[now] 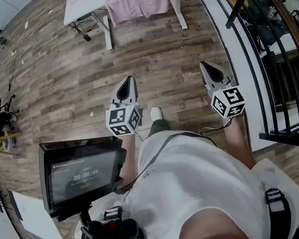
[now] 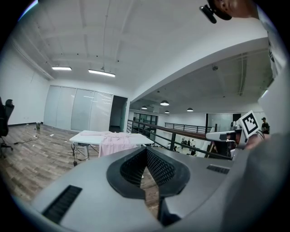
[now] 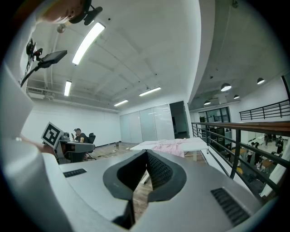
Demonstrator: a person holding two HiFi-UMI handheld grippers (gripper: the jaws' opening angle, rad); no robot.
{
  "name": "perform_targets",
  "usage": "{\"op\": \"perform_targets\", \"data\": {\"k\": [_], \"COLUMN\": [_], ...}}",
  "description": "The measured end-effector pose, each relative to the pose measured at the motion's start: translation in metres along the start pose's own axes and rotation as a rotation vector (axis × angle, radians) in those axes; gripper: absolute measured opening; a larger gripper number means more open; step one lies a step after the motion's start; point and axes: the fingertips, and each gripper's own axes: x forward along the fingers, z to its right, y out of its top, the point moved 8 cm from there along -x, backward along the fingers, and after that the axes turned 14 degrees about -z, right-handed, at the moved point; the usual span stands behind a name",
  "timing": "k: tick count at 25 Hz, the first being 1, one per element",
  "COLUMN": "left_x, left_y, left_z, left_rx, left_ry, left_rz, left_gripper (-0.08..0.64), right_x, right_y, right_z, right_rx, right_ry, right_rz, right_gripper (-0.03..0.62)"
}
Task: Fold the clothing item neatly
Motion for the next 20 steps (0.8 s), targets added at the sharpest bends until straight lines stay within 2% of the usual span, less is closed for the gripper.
{"op": "perform_targets", "data": {"k": [4,11,20], "left_x": [0.012,0.076,0.133], "left_y": [-0.001,0.039,0.070], "left_z": [-0.006,-0.068,-0.120], "left_rx": [-0.004,0.003,0.034], "left_ry": [-0.020,-0.083,-0.129], "left_rz": [-0.017,-0.053,-0.038], "left_gripper": [0.003,0.003,0.003], "right_x": [0.011,0.094,0.169], "right_y": [0.002,0.046,0.071], "right_z": [0.003,0.012,0.020], "right_rx": [0.008,0.017,0.021], "right_ry": [-0.015,-0.043,-0.072], "right_rz": [-0.002,-0.017,-0.011], "right_gripper": [0.002,0.002,0.002]}}
